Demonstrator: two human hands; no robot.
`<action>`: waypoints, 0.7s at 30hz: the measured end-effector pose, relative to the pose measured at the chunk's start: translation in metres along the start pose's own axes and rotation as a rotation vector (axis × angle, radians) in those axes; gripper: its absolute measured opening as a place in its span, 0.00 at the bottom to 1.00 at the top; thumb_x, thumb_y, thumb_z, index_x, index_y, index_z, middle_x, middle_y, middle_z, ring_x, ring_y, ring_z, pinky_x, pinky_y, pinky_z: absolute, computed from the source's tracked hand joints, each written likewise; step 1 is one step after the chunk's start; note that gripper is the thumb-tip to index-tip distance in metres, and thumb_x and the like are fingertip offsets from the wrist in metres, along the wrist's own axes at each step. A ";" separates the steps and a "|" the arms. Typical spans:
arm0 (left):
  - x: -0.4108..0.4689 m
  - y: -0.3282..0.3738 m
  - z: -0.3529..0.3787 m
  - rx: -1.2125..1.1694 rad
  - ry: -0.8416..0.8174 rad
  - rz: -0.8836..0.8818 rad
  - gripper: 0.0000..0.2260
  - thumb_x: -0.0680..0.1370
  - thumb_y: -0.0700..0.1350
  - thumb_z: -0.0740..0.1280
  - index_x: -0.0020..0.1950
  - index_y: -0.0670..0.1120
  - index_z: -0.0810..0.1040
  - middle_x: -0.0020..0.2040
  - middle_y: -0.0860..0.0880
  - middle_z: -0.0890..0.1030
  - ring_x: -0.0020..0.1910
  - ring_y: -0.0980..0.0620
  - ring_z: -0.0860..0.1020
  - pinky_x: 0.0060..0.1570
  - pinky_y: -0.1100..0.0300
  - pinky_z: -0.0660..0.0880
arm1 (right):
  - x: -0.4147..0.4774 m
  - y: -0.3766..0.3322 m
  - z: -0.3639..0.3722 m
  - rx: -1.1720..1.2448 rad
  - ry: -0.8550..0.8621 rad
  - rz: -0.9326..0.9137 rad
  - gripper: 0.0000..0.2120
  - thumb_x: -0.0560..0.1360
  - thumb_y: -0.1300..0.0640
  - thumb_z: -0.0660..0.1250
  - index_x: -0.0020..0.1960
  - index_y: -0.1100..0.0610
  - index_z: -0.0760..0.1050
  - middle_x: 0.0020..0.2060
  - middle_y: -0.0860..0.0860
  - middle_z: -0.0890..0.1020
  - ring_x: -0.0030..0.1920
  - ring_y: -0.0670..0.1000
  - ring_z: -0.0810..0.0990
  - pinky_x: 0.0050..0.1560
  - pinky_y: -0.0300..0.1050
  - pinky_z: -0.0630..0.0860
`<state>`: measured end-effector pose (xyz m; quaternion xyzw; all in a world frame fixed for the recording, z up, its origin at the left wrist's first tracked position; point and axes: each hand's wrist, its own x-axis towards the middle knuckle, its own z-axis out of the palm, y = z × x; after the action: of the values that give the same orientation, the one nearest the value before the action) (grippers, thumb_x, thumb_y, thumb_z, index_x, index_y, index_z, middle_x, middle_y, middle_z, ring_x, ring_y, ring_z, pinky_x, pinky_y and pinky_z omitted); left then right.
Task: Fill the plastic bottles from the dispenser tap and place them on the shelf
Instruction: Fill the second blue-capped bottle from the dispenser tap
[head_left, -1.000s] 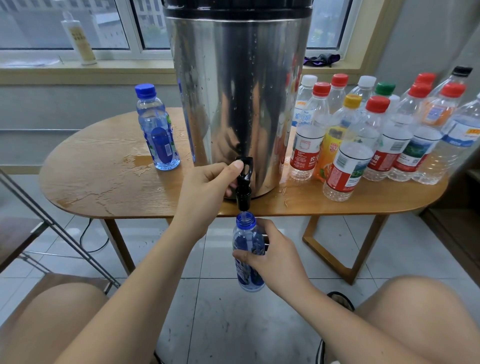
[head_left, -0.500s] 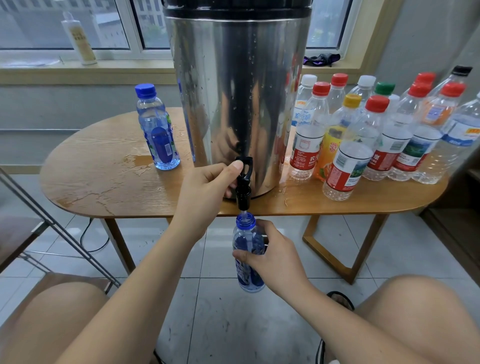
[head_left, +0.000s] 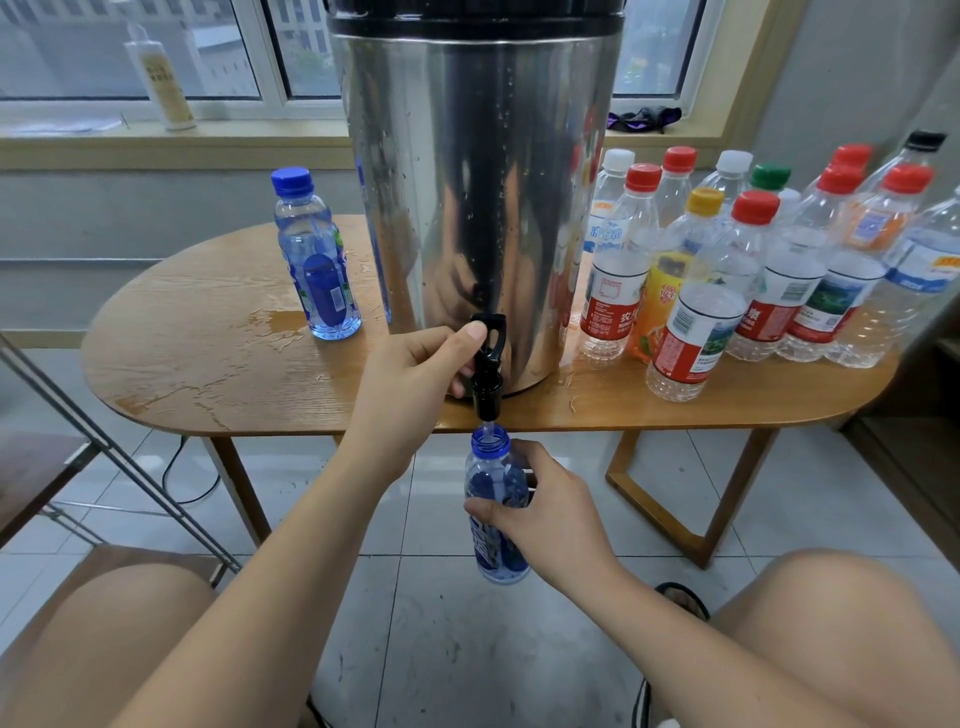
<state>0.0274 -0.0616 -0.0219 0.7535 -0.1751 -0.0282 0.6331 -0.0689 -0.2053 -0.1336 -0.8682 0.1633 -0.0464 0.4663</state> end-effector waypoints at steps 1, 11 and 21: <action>0.000 0.000 0.000 0.000 -0.002 -0.001 0.20 0.85 0.56 0.70 0.37 0.47 0.83 0.33 0.48 0.81 0.35 0.54 0.78 0.39 0.62 0.72 | 0.000 0.000 0.000 0.005 0.002 -0.002 0.36 0.70 0.39 0.82 0.74 0.40 0.71 0.67 0.39 0.82 0.65 0.46 0.82 0.64 0.46 0.82; -0.001 0.002 -0.002 -0.015 -0.022 -0.013 0.19 0.85 0.56 0.70 0.39 0.45 0.84 0.33 0.45 0.80 0.33 0.54 0.77 0.38 0.63 0.73 | 0.001 0.002 0.002 0.012 0.001 -0.012 0.37 0.70 0.39 0.83 0.74 0.39 0.71 0.67 0.39 0.82 0.65 0.45 0.82 0.65 0.49 0.83; -0.001 0.001 -0.003 -0.020 -0.029 -0.008 0.20 0.85 0.56 0.70 0.41 0.42 0.83 0.34 0.44 0.80 0.34 0.53 0.77 0.37 0.63 0.73 | 0.002 0.004 0.003 0.013 0.000 -0.013 0.38 0.69 0.38 0.82 0.74 0.39 0.70 0.67 0.39 0.82 0.65 0.46 0.82 0.65 0.51 0.83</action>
<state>0.0270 -0.0589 -0.0204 0.7475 -0.1808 -0.0434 0.6377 -0.0671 -0.2059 -0.1385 -0.8663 0.1575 -0.0504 0.4714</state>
